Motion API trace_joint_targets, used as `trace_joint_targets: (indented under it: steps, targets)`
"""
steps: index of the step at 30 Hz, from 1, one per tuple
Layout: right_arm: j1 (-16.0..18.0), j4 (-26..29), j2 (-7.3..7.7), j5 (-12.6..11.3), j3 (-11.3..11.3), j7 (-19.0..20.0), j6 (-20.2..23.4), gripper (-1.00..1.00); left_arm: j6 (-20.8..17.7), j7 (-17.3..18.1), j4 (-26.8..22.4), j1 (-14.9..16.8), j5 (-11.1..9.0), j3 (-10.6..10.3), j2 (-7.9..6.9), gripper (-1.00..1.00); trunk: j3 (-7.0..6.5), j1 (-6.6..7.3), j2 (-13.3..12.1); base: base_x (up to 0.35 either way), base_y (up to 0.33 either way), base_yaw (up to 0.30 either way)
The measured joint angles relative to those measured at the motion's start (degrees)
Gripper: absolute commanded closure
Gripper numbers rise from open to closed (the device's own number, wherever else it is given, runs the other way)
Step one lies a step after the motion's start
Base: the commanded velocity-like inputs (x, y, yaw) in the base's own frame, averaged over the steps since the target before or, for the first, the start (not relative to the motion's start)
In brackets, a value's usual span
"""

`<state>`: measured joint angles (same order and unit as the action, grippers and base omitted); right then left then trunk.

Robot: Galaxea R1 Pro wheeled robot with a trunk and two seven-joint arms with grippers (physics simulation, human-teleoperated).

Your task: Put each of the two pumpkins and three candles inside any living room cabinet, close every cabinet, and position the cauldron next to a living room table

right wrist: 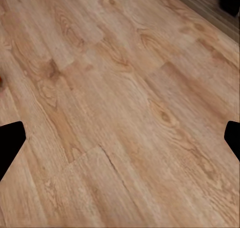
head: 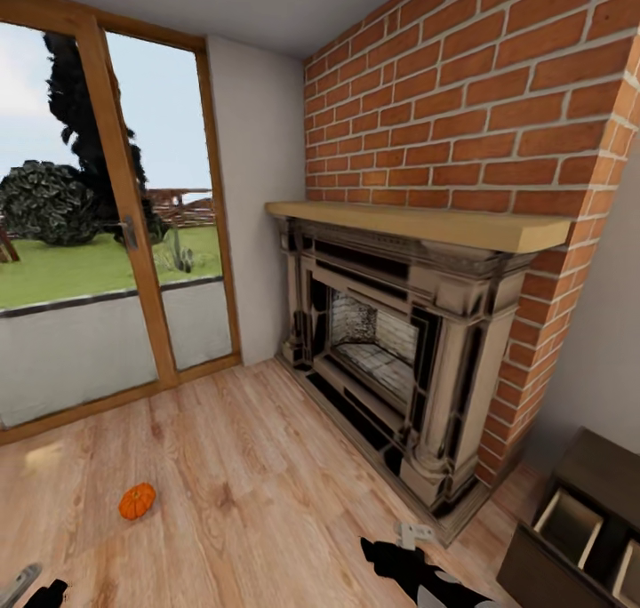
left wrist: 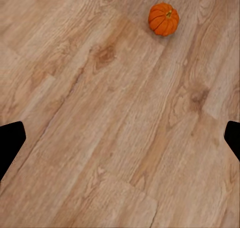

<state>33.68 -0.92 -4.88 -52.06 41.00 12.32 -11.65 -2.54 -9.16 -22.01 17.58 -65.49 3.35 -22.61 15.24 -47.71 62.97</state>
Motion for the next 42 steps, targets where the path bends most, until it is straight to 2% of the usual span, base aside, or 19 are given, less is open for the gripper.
trace_joint_targets:
  steps: [8, 14, 28, 36, 42]
  targets:
    - [0.00, 1.63, 0.07, 0.02, -0.02, 0.81, -0.42, -1.00, 0.00, 0.00, 0.00, 0.00, 0.01, -0.01, 0.01, -1.00, 0.54, 0.00, 0.01, 0.302, 0.158, 0.150]
    - [0.00, 1.68, 0.14, 0.02, -0.06, 1.03, -2.89, -1.00, 0.00, 0.00, 0.00, -0.01, 0.01, -0.07, 0.01, -1.00, 0.61, 0.00, 0.01, 0.309, 0.173, 0.052]
    - [0.00, 1.68, 0.08, 0.02, -0.06, 0.97, -3.25, -1.00, 0.02, 0.00, 0.00, -0.03, 0.02, -0.08, 0.06, -1.00, 0.61, 0.00, 0.00, 0.272, 0.201, 0.255]
    - [0.01, 1.66, 0.10, 0.02, -0.06, 0.97, -3.27, -1.00, 0.16, 0.01, 0.01, -0.03, 0.26, -0.25, 0.07, -1.00, 0.61, 0.00, 0.01, 0.330, 0.037, 0.262]
    - [0.01, 1.64, 0.13, 0.02, -0.06, 1.05, -3.27, -1.00, 0.16, -0.01, 0.01, -0.03, 0.25, -0.27, 0.08, -1.00, 0.61, 0.00, 0.01, 0.341, 0.001, 0.054]
